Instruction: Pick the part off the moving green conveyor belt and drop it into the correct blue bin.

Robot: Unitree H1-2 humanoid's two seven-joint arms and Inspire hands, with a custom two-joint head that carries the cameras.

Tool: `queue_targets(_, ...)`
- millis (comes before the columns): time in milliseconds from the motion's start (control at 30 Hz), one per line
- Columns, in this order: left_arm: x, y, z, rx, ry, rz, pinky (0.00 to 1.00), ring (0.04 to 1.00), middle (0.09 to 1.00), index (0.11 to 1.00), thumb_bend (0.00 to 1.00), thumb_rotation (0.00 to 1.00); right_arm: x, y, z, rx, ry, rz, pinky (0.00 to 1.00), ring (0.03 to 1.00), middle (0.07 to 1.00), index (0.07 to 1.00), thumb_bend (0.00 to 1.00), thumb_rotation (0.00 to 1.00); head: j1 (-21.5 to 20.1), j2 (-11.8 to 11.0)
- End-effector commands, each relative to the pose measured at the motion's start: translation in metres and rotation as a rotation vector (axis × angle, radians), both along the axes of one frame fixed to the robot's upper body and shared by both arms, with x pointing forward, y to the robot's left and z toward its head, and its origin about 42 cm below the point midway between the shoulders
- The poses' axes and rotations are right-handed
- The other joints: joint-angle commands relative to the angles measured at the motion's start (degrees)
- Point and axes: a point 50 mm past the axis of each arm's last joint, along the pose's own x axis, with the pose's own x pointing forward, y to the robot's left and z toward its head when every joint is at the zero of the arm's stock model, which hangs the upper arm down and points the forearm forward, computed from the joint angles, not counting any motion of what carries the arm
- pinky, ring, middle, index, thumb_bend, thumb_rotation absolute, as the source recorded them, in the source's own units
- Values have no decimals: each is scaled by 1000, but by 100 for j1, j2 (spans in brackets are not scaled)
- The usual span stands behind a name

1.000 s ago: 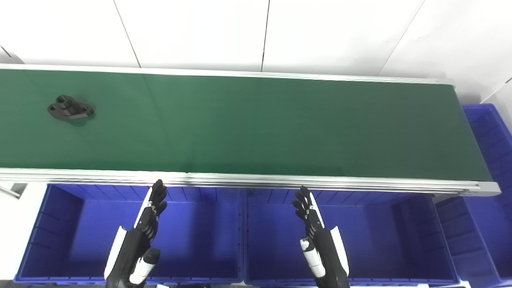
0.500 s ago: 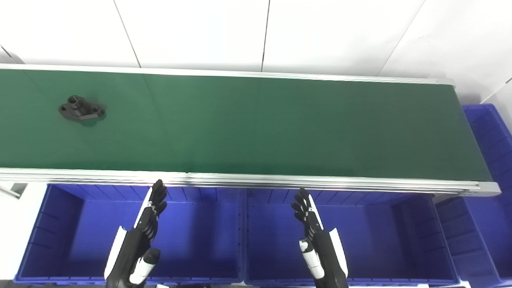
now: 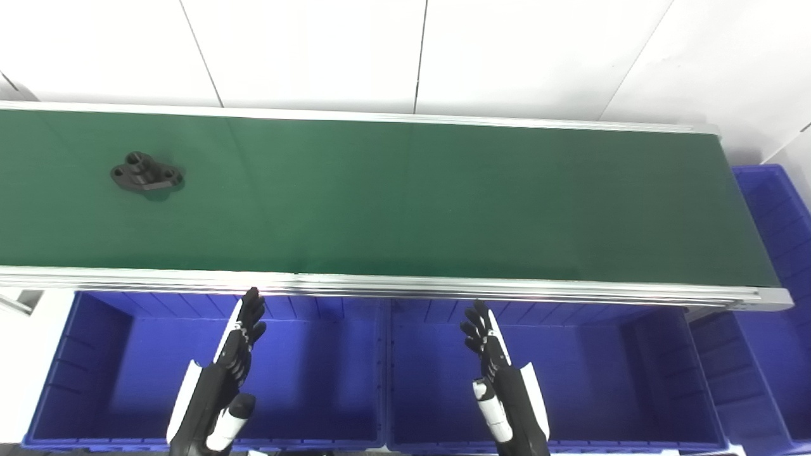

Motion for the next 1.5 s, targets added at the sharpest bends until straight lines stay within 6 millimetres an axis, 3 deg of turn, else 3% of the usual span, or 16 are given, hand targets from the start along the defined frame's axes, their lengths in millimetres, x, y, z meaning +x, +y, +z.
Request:
queue_targets(0,2,-1,-3,6,-50,-3,946,995,1000,1000,1000,950,3,1,2,22,-55,-5,932,936,965,1000,882,973,9,-9)
queue_targets(33,3,-2,-9,10,-49,-3,943,993,1000,1000,1000,952,3,-1,-4,14,-42,-3,933,937,966,1000,883,973,138,-316)
queue_targets(200,10,-11,-30,-2,-22,-17,929,993,1000,1000,985,932,9,-11,-22,-12,-3,-6,917,922,958,1000,897,978,612,-841)
queue_targets(367,19,-20,-39,1,-10,-27,934,991,1000,1000,974,923,15,-24,-22,8,-11,1,941,949,977,1000,917,933,892,-992)
queue_targets(500,26,-26,-42,-13,-12,-24,921,975,995,1000,958,914,18,-29,-10,24,-49,0,957,955,976,1000,965,934,946,-983)
queue_targets(867,33,-37,-44,-21,-19,-30,882,962,990,1000,972,919,24,-39,-3,44,-79,0,1000,980,977,1000,943,818,987,-917)
queue_targets(1200,32,-37,-39,-28,-34,-27,885,967,995,1000,964,911,23,-39,27,-9,-181,49,986,991,945,989,975,710,873,-691)
queue_targets(1333,31,-35,-38,-26,-36,-27,887,967,996,1000,970,913,34,-40,44,-77,-272,57,996,993,943,991,996,679,776,-674)
queue_targets(1467,32,-34,-39,-17,-37,-31,887,969,996,1000,969,915,60,-41,62,-167,-400,46,970,973,959,1000,903,651,717,-675)
